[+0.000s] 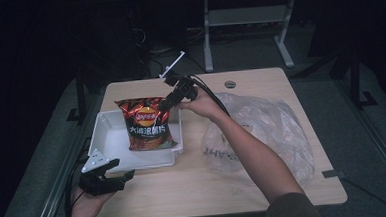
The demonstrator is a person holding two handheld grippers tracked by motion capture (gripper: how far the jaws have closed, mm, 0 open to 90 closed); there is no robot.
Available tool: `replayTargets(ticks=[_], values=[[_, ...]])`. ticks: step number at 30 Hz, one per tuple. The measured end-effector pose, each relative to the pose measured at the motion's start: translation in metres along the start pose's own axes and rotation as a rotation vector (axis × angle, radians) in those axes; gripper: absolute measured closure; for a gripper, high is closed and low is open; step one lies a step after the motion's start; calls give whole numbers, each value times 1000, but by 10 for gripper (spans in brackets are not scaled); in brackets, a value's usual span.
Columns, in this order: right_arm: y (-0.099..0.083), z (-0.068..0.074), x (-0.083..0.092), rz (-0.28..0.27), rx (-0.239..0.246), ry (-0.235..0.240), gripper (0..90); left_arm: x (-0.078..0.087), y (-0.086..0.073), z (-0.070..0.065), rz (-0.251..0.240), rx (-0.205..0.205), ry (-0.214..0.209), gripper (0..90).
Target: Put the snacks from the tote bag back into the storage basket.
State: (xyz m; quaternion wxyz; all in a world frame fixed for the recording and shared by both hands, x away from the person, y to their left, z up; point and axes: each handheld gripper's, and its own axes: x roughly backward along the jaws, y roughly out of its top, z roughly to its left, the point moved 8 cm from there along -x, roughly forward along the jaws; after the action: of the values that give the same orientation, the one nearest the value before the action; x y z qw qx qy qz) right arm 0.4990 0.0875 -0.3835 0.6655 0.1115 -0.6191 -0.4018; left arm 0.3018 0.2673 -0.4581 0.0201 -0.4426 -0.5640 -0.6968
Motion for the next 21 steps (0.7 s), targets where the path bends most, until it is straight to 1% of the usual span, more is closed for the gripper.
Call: replayTargets(ticks=[1, 5, 8, 17, 18, 19, 20, 21], values=[[0, -1, 1, -2, -11, -3, 398, 0, 0, 0, 0, 0, 0, 292], [-1, -3, 2, 1, -17, -17, 392, -1, 0, -1, -5, 2, -1, 292], [-2, -5, 3, 6, -19, -29, 392, -1, 1, -1, 0, -3, -2, 292], [-5, -9, 6, 6, -29, -42, 392, -1, 1, -2, -1, -3, -3, 292], [-6, -11, 8, 6, -28, -53, 393, -1, 1, -2, -1, -3, -3, 293], [-6, -11, 8, 6, -28, -53, 393, -1, 1, -2, -1, -3, -3, 292], [-6, -12, 10, 6, -42, -50, 394, -1, 1, -2, -1, -3, -3, 293], [-7, -12, 10, 6, -43, -53, 394, -2, 2, -3, -8, 5, -4, 292]])
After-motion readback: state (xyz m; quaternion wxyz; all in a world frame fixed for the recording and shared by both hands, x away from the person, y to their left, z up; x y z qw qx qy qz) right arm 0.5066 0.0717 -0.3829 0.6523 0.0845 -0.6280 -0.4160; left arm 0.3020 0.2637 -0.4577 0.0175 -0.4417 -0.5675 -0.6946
